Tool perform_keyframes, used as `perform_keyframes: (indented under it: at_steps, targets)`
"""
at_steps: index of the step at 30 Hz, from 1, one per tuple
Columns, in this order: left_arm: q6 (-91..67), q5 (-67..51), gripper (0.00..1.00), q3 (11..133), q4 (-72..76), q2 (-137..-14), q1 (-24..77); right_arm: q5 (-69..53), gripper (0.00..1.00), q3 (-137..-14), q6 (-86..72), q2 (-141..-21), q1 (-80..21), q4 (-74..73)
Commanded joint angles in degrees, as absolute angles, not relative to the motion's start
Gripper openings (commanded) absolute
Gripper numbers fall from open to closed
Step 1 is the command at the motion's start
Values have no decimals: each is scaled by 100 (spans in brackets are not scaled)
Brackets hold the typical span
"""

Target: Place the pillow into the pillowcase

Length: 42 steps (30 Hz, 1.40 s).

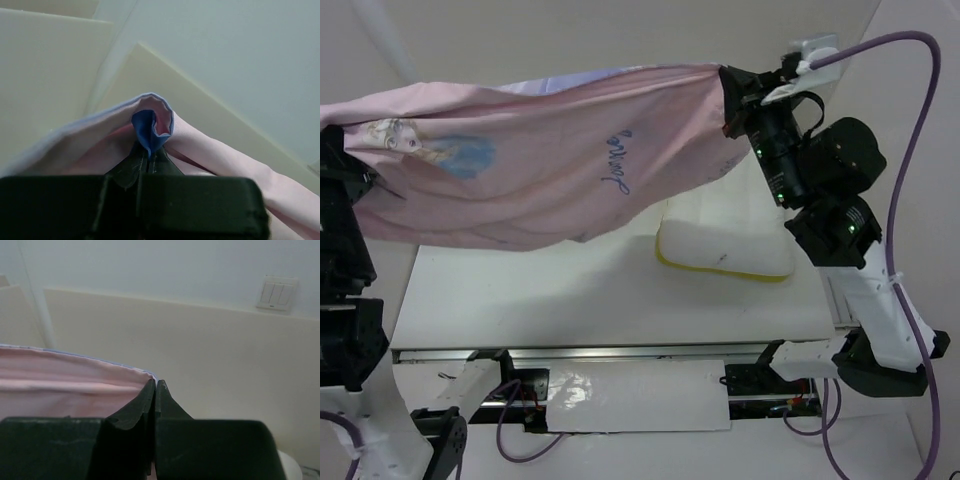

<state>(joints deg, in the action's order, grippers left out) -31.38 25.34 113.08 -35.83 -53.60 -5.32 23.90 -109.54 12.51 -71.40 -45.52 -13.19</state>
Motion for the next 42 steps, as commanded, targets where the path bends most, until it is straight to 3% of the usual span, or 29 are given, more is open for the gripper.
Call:
perform_keyframes:
  at_steps: [1,4,9,11,14,16,18,19,20,21,22,27,32,37,42]
  targets:
    - [-2900,3207,0,10918,-3621,-5975,-580,3207,0,-11153,1889,-7863,-4500,-949]
    - [-3023,3270,0,10574,-3621,-6344,-580,3174,0,-11538,1758,-8611,-4186,-949]
    - [-3471,3411,0,9924,-3674,-7364,-940,2409,0,-12900,1091,-11175,-3385,-1485]
    - [-3611,2859,0,9651,-3674,-7987,-1281,2014,4,-13906,1143,-12507,-3244,-1564]
    - [-4216,2559,0,9650,-4270,-8925,-1651,1453,12,-14912,1300,-13567,-3173,-1784]
    - [-4455,2505,0,9721,-4560,-9288,-1950,1276,15,-14618,1449,-13816,-3173,-1208]
    - [-4518,2356,29,9773,-4684,-9648,-2143,801,41,-13787,1521,-13590,-3226,-741]
    - [-4570,2355,78,9773,-4685,-9720,-2145,634,55,-13581,1521,-13510,-3226,-451]
    - [-4570,2355,100,9826,-4685,-9782,-2214,398,74,-13492,1573,-13509,-3226,-448]
    - [-4623,2355,100,9826,-4824,-9782,-2284,396,92,-13491,1573,-13448,-3278,-527]
    - [-4675,2355,100,9826,-4877,-9843,-2285,500,100,-13561,1573,-13447,-3278,-719]
    - [-4545,2049,100,9721,-4782,-9537,-2364,905,100,-12939,1302,-12860,-3278,-1053]
    - [-3903,1178,100,9449,-4080,-9185,-2102,747,100,-11455,538,-11840,-3278,-1896]
    - [-3112,1170,100,8746,-3490,-8903,-699,53,100,-9890,-44,-11215,-3576,-2021]
    - [-2629,546,100,8158,-3104,-9105,438,403,100,-9773,-210,-11566,-4051,-2487]
